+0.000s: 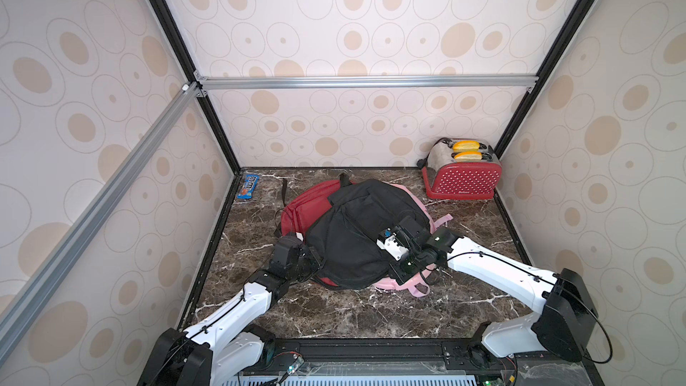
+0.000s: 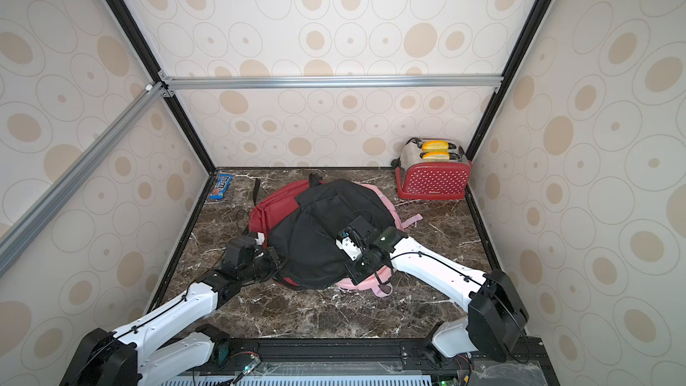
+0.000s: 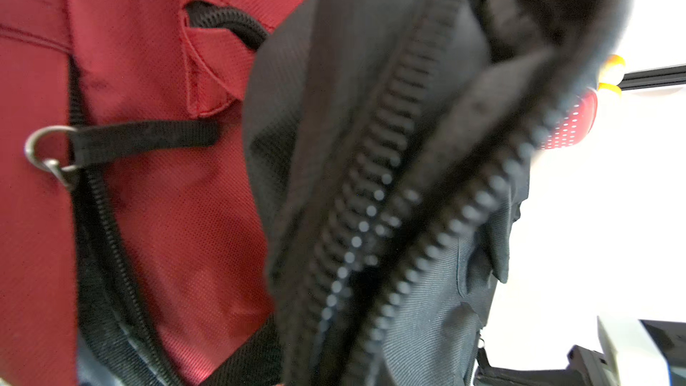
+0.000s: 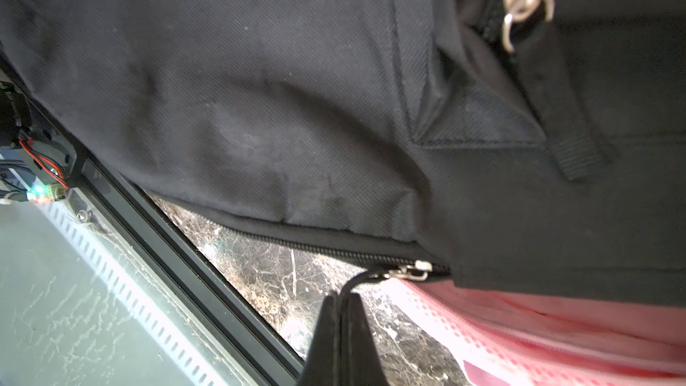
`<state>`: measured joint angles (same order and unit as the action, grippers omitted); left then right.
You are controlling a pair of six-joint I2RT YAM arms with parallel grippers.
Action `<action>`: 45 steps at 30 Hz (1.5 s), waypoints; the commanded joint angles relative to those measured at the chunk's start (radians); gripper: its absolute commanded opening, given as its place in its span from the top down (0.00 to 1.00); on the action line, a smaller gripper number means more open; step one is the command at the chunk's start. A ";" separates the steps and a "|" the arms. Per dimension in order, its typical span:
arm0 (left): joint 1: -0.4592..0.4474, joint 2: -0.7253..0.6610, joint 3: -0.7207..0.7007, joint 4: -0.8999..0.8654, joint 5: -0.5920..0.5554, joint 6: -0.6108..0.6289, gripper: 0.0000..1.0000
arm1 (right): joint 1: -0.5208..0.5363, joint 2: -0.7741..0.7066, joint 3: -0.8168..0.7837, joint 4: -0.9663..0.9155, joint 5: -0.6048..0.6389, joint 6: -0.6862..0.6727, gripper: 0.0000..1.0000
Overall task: Zip up the backpack
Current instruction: Zip the zipper on the backpack.
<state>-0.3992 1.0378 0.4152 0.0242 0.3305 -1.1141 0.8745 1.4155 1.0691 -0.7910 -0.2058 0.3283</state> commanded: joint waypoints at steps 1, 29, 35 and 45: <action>0.002 0.003 0.043 0.001 -0.046 0.009 1.00 | 0.018 0.006 0.042 -0.070 0.001 -0.022 1.00; 0.000 -0.014 0.039 0.006 -0.057 -0.003 1.00 | 0.147 0.142 0.231 -0.163 -0.160 -0.121 1.00; -0.001 -0.014 0.039 0.007 -0.055 -0.001 1.00 | 0.159 0.167 0.260 -0.144 -0.211 -0.123 1.00; 0.000 -0.016 0.042 0.005 -0.053 0.001 1.00 | 0.178 0.228 0.310 -0.134 -0.244 -0.130 1.00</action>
<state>-0.3992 1.0374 0.4160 0.0158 0.3077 -1.1145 1.0332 1.6268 1.3464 -0.9279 -0.3916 0.2188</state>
